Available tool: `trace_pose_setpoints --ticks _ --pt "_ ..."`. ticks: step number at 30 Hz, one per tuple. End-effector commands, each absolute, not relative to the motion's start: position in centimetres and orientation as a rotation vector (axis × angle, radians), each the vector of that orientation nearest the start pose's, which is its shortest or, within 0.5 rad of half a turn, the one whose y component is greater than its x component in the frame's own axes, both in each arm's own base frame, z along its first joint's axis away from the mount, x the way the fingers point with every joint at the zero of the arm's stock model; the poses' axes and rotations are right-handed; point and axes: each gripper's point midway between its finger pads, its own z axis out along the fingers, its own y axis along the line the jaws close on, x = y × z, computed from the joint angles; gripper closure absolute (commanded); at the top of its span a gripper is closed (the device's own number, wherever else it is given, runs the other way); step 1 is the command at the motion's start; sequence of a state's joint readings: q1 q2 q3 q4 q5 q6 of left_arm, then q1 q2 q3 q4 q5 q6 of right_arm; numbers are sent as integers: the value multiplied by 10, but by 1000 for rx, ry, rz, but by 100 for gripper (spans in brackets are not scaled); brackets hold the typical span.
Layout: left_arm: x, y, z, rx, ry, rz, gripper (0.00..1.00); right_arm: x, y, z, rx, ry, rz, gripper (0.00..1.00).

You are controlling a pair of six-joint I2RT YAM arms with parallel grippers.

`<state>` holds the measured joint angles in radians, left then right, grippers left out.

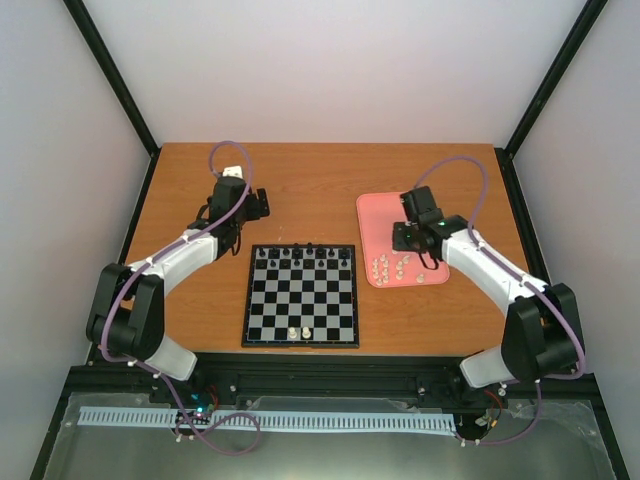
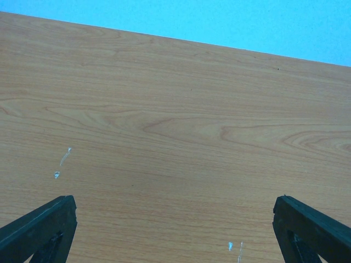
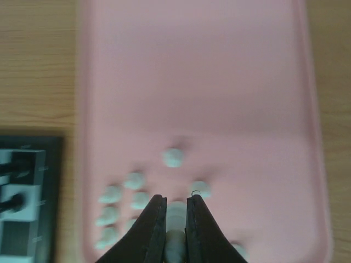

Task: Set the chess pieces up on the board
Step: Place the chess piece on the chessboard.

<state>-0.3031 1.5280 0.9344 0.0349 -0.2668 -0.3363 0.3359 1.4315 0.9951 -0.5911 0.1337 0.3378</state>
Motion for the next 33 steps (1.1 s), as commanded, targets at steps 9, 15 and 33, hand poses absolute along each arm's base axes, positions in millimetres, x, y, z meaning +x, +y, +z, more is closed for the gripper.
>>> trace_pose_setpoints --ticks 9,15,33 --pt "444 -77 194 -233 2028 -19 0 284 273 168 -596 2493 271 94" --pt "447 -77 187 -243 2046 -17 0 229 345 154 -899 2470 373 94" --pt "439 -75 191 -247 2041 -23 0 134 442 102 -1348 2438 515 95"
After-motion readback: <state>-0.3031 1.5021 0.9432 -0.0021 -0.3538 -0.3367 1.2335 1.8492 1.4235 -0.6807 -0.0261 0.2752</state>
